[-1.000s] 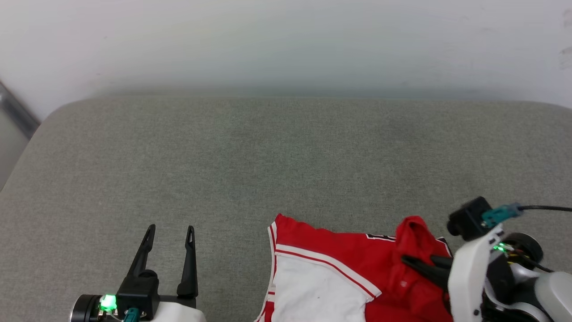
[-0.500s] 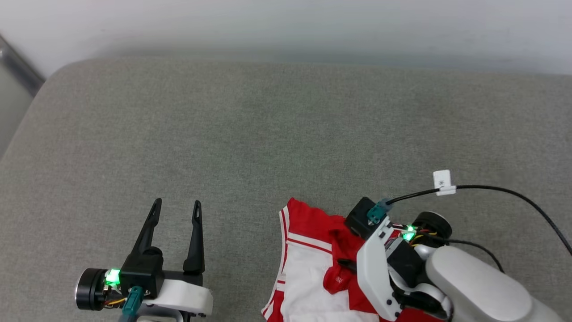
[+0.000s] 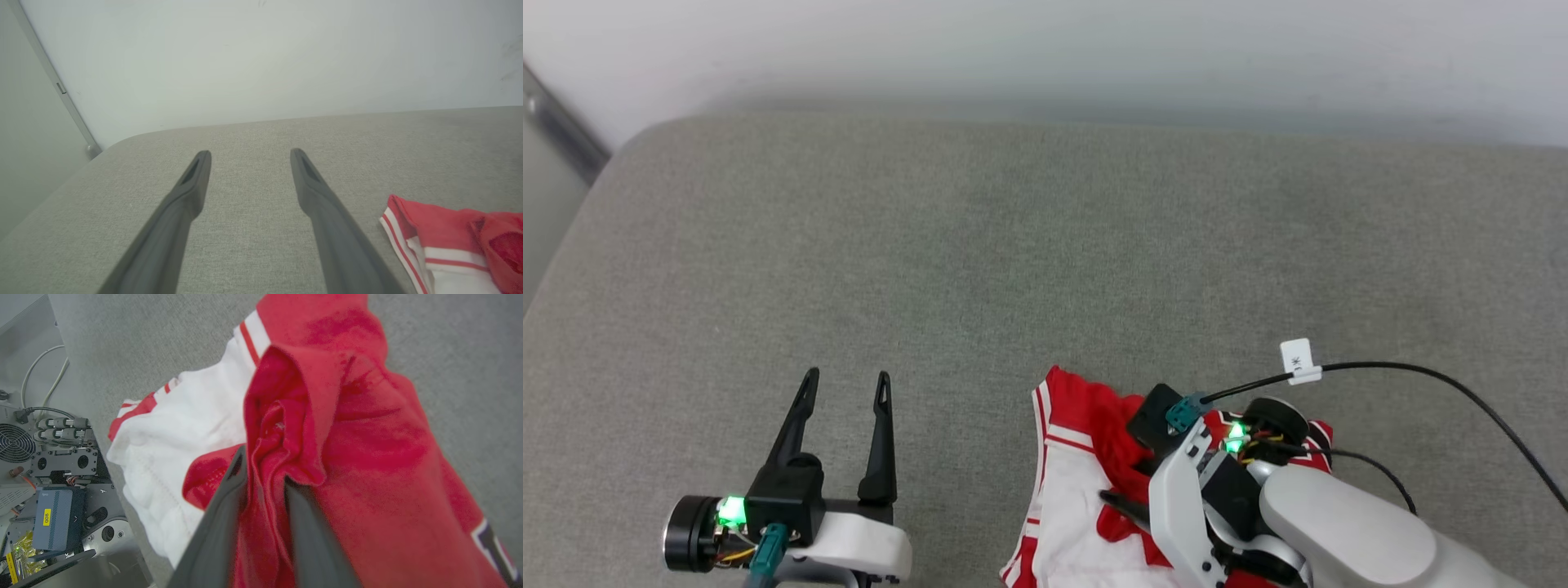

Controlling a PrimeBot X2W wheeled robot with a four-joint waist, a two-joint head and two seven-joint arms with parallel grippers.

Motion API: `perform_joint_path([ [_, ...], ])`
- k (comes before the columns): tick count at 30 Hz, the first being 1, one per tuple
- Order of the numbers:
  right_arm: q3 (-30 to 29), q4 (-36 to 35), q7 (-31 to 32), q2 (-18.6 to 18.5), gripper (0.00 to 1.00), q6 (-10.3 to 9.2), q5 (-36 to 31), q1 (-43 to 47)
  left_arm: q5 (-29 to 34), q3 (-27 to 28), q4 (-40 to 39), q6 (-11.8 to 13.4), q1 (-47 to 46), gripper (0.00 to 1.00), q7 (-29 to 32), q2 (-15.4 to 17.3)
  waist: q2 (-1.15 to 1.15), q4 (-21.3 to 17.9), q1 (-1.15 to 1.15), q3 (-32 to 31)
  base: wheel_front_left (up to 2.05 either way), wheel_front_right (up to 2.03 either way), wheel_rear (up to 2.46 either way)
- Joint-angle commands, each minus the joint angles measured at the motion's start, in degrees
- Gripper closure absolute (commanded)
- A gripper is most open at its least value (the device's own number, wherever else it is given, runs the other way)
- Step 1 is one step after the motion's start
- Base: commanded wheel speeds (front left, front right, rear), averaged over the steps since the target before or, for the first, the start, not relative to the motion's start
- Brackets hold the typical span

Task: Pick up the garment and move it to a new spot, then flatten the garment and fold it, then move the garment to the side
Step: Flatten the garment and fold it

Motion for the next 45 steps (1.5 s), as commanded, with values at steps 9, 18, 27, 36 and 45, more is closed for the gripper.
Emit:
perform_joint_path([
  [9,-9.87,-9.38,-13.11,-7.19,0.00,-0.09,-5.09,0.90,0.52,0.63,-0.03,0.52,4.18,0.00,-0.12,-0.29,0.00,-2.79,-0.01,-6.73,0.00,0.00,0.00],
  [18,-39.08,-12.16,-30.46,-5.81,0.00,-0.08,-23.33,14.07,0.15,0.94,-0.83,0.79,6.48,0.00,-0.12,-0.37,0.00,-4.84,-0.01,-9.05,0.00,0.00,0.00],
  [27,-61.36,-17.15,-35.86,5.15,0.00,-0.08,-35.65,30.53,-0.18,1.23,-1.65,0.51,8.16,0.00,-0.12,-0.50,0.00,-5.73,-0.01,-9.63,0.00,0.00,0.00],
  [36,-68.33,-27.69,-35.95,13.56,0.00,-0.07,-36.92,41.49,-1.17,2.29,-3.34,-0.30,9.35,0.00,-0.12,-0.74,0.00,-5.40,-0.01,-10.01,0.00,0.00,0.00],
  [45,-70.05,-28.69,-35.96,16.00,0.00,-0.07,-35.32,48.38,-0.81,2.56,-3.88,-1.04,10.31,0.00,-0.12,-0.96,0.00,-4.59,-0.01,-10.47,0.00,0.00,0.00],
])
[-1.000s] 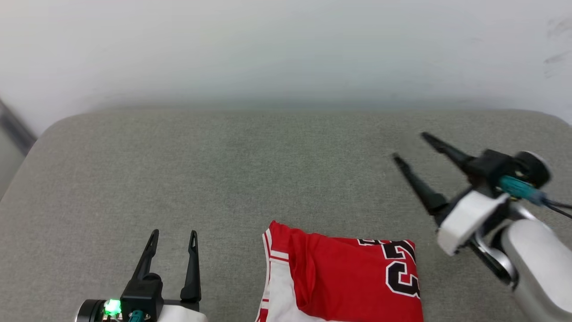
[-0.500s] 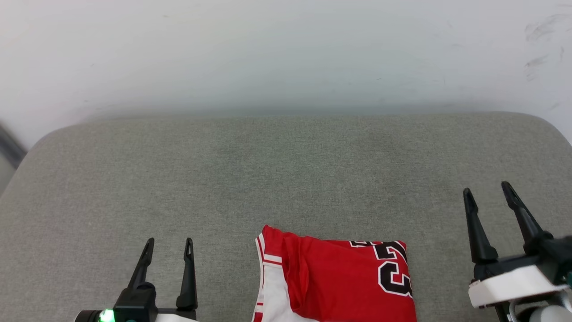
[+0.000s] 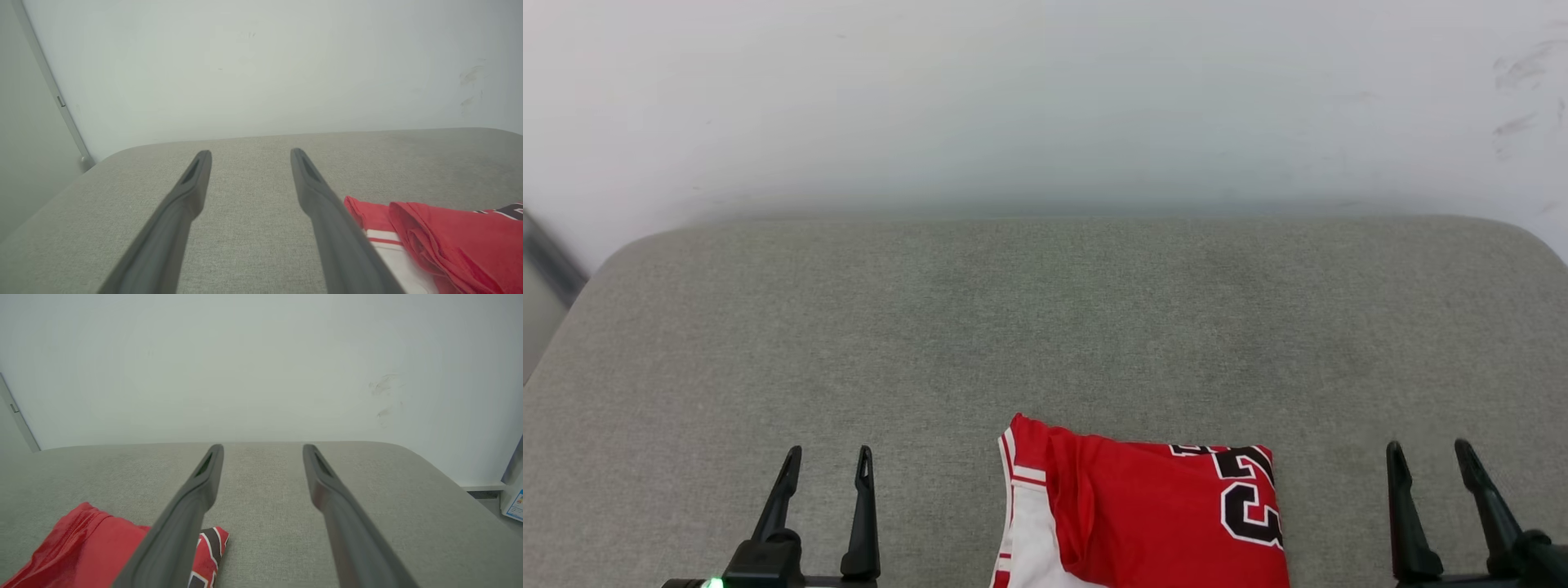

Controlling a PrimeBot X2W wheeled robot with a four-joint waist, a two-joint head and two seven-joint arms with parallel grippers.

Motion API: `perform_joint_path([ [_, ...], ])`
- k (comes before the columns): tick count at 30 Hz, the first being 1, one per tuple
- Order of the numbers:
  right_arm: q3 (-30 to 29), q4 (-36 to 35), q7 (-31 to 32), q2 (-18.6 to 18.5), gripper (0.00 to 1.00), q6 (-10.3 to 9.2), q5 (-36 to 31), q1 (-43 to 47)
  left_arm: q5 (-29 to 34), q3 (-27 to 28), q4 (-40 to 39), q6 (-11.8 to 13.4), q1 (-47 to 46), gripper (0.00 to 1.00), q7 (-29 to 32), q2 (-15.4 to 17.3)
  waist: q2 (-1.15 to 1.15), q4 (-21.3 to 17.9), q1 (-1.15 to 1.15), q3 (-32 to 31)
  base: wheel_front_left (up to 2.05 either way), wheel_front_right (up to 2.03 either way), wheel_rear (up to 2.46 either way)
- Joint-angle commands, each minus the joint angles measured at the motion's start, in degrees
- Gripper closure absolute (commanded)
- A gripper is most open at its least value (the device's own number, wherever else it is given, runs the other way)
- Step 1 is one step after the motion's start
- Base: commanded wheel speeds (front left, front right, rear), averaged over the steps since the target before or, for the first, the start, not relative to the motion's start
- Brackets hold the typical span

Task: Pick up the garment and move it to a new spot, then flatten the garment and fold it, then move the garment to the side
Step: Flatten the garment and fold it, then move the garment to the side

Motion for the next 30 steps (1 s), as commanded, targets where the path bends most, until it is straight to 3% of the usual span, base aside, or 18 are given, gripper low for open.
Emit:
perform_joint_path([
  [1,0.13,0.16,-0.16,0.40,0.00,-0.05,0.33,1.07,0.26,0.06,-0.20,-0.22,0.42,0.00,-0.12,-0.04,0.00,0.13,0.00,0.00,0.00,0.00,0.00],
  [11,1.07,-0.73,-0.16,0.46,0.00,-0.05,-0.72,-1.94,0.44,0.36,0.20,-0.49,0.13,0.00,-0.12,-0.23,0.00,0.66,0.00,0.26,0.00,0.00,0.00],
  [16,2.61,-1.62,0.46,-4.80,0.00,-0.05,-1.28,-9.19,0.51,0.45,0.50,-0.75,-0.13,0.00,-0.12,-0.28,0.00,0.71,0.00,0.48,0.00,0.00,0.00],
  [17,5.49,-0.85,6.81,-9.61,0.00,-0.05,-0.10,-14.56,0.63,0.43,0.67,-0.82,-0.28,0.00,-0.12,-0.30,0.00,0.79,0.00,0.66,0.00,0.00,0.00],
  [23,14.72,0.73,31.40,-20.68,0.00,-0.05,10.86,-22.00,0.90,0.18,0.77,-1.22,-0.62,0.00,-0.12,-0.34,0.00,1.10,0.00,1.40,0.00,0.00,0.00],
  [26,17.59,1.11,42.93,-24.85,0.00,-0.05,19.75,-23.69,0.91,0.15,0.74,-1.28,-0.77,0.00,-0.12,-0.35,0.00,1.17,0.00,1.83,0.00,0.00,0.00],
  [27,17.59,1.11,42.93,-24.85,0.00,-0.05,19.75,-23.69,0.91,0.15,0.74,-1.28,-0.77,0.00,-0.12,-0.35,0.00,1.17,0.00,1.83,0.00,0.00,0.00],
  [28,18.45,1.99,49.82,-26.79,0.00,-0.05,25.79,-23.67,0.89,0.11,0.73,-1.30,-0.94,0.00,-0.12,-0.37,0.00,1.25,0.00,2.22,0.00,0.00,0.00],
  [30,19.09,2.88,55.55,-28.08,0.00,-0.05,31.15,-22.97,0.89,0.03,0.75,-1.42,-1.20,0.00,-0.12,-0.39,0.00,1.40,0.00,2.64,0.00,0.00,0.00],
])
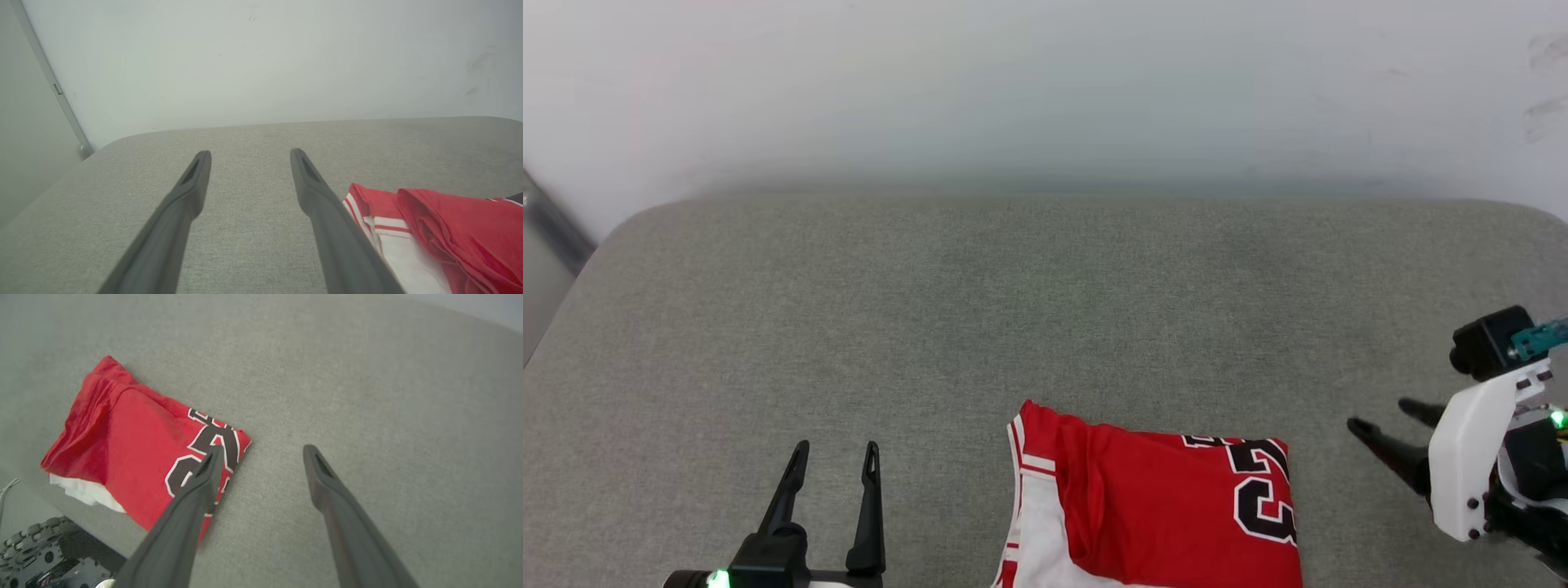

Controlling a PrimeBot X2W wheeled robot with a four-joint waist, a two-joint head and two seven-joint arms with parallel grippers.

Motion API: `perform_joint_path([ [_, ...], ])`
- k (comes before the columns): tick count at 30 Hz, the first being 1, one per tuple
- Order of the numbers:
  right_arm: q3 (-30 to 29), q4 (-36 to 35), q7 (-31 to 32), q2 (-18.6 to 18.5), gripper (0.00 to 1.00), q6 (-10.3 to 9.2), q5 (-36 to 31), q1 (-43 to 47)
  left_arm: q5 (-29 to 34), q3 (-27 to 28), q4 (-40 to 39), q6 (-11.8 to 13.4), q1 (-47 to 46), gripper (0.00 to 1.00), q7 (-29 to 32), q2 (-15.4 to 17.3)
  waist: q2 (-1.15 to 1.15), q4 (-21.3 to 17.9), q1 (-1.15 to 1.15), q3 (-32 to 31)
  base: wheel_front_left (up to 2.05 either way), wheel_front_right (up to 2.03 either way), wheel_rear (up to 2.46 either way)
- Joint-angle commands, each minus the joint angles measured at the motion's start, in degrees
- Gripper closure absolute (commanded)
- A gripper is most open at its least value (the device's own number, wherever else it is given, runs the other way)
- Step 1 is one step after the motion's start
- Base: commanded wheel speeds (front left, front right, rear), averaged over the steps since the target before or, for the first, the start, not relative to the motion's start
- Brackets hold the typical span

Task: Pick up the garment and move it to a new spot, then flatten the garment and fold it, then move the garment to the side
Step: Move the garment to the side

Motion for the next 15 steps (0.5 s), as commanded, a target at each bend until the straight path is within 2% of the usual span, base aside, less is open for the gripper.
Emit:
perform_joint_path([
  [1,0.55,0.83,3.89,-0.64,0.00,-0.04,4.11,0.90,0.38,-0.14,-0.06,-0.25,-0.75,0.00,-0.12,-0.04,0.00,0.19,0.00,0.60,0.00,0.00,0.00],
  [2,0.55,0.83,3.89,-0.64,0.00,-0.04,4.11,0.90,0.38,-0.14,-0.06,-0.25,-0.75,0.00,-0.12,-0.04,0.00,0.19,0.00,0.60,0.00,0.00,0.00],
  [4,1.53,1.88,8.59,-1.38,0.00,-0.04,9.36,1.66,0.44,-0.29,-0.28,-0.43,-1.72,0.00,-0.12,-0.06,0.00,0.61,0.00,1.92,0.00,0.00,0.00],
  [7,2.09,3.53,10.58,-0.26,0.00,-0.04,13.16,2.31,0.48,-0.49,-0.45,-0.70,-2.71,0.00,-0.12,-0.06,0.00,1.09,0.00,3.55,0.00,0.00,0.00],
  [15,2.81,8.99,9.06,3.46,0.00,-0.04,17.89,0.81,0.57,-0.98,-0.84,-0.95,-6.28,0.00,-0.12,-0.11,0.00,2.58,0.00,8.24,0.00,0.00,0.00],
])
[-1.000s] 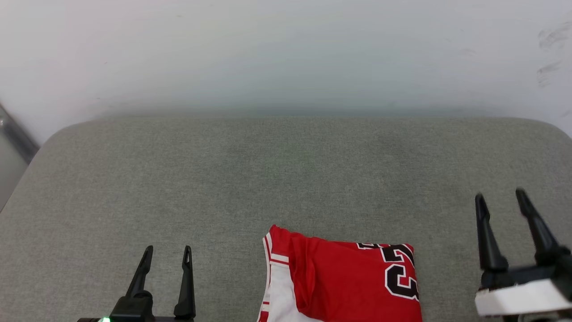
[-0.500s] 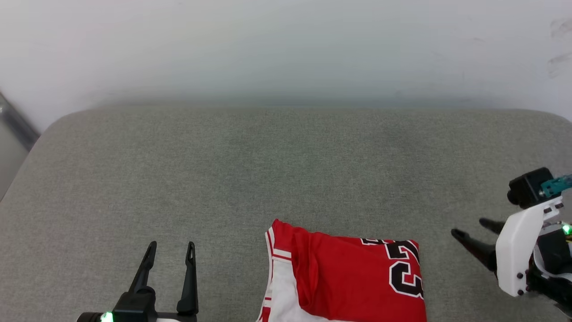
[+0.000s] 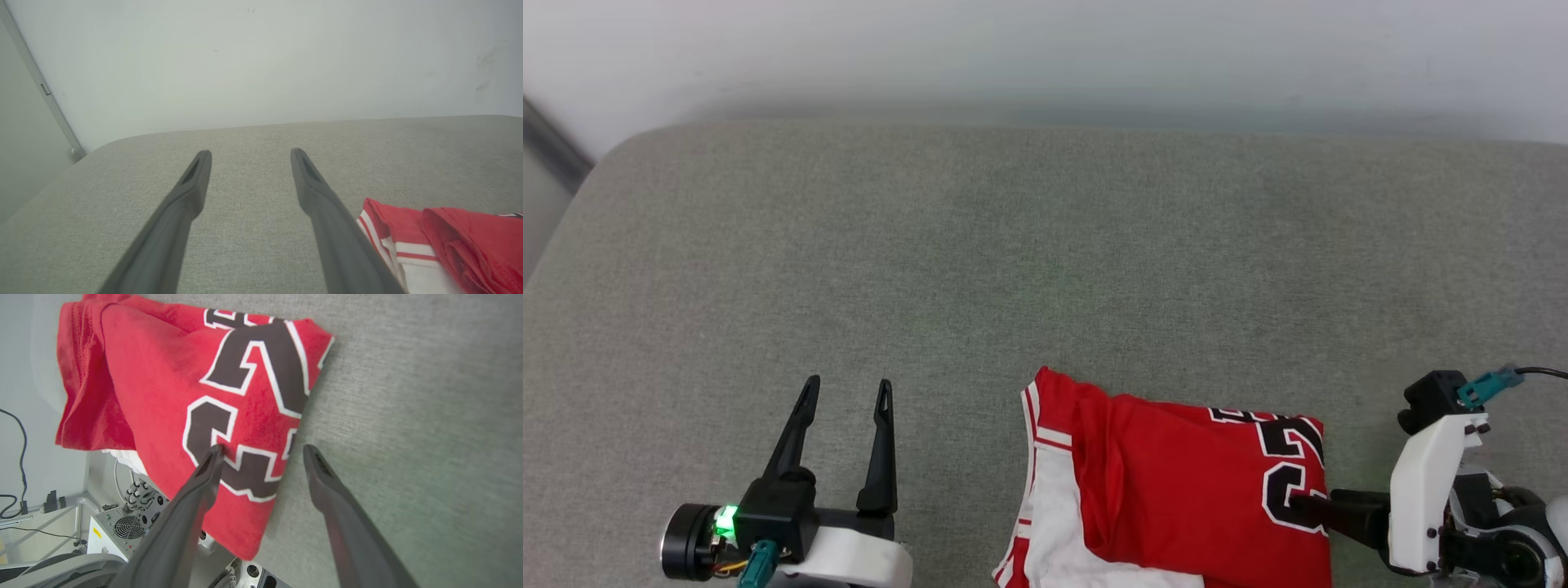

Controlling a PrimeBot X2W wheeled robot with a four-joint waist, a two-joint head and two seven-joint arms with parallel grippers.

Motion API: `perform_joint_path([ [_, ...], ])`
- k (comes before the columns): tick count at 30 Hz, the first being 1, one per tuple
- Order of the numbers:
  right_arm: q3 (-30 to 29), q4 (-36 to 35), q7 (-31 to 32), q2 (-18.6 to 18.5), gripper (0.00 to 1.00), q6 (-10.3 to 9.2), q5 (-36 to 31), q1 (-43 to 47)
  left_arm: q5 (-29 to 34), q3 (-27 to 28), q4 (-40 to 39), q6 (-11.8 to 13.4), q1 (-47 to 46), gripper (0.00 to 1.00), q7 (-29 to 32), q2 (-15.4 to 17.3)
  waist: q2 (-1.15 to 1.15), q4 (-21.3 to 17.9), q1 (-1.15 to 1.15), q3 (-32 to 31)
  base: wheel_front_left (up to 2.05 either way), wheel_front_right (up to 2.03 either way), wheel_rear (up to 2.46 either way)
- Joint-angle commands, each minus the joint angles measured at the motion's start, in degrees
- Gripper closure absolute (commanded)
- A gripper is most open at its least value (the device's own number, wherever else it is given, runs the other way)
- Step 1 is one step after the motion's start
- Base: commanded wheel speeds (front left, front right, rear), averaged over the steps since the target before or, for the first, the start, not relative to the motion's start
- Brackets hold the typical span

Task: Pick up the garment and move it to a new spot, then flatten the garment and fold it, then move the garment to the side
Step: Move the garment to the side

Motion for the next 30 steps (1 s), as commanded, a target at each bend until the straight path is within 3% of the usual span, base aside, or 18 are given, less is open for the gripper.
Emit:
perform_joint_path([
  [1,0.10,0.86,-0.43,0.92,0.00,-0.05,0.72,-1.09,0.18,-0.02,-0.13,-0.07,-0.94,0.00,-0.12,-0.05,0.00,0.82,0.00,1.74,0.00,0.00,0.00],
  [7,1.32,8.00,-3.42,4.97,0.00,-0.08,3.04,-2.37,0.03,-0.72,-0.01,-0.31,-3.54,0.00,-0.12,-0.08,0.00,2.29,0.00,5.22,0.00,0.00,0.00],
  [12,10.13,11.73,-5.87,5.38,0.00,-0.16,0.83,-0.71,-0.17,-0.72,0.20,0.10,-4.90,0.00,-0.12,-0.13,0.00,3.04,0.00,6.70,0.00,0.00,0.00],
  [13,11.29,12.34,-6.95,5.10,0.36,-0.19,0.08,-0.88,-0.18,-0.75,0.22,0.15,-5.02,0.00,-0.12,-0.13,0.00,3.13,0.00,6.81,0.00,0.00,0.00],
  [14,12.23,12.91,-7.87,4.99,1.00,-0.33,-0.13,-1.20,-0.21,-0.80,0.30,0.21,-5.06,0.00,-0.12,-0.13,0.00,3.19,0.00,6.85,0.00,0.00,0.00],
  [21,15.74,11.31,-14.58,1.98,1.00,-0.19,0.12,-5.34,-0.41,-0.79,1.13,0.77,-4.03,0.00,-0.12,-0.16,0.00,2.98,0.00,4.80,0.00,0.00,0.00],
  [30,21.21,2.66,-20.08,-6.71,1.00,-0.05,-2.41,-11.42,-0.79,0.12,1.42,1.61,0.18,0.00,-0.12,-0.17,0.00,-0.14,0.00,-1.62,0.00,0.00,0.00],
])
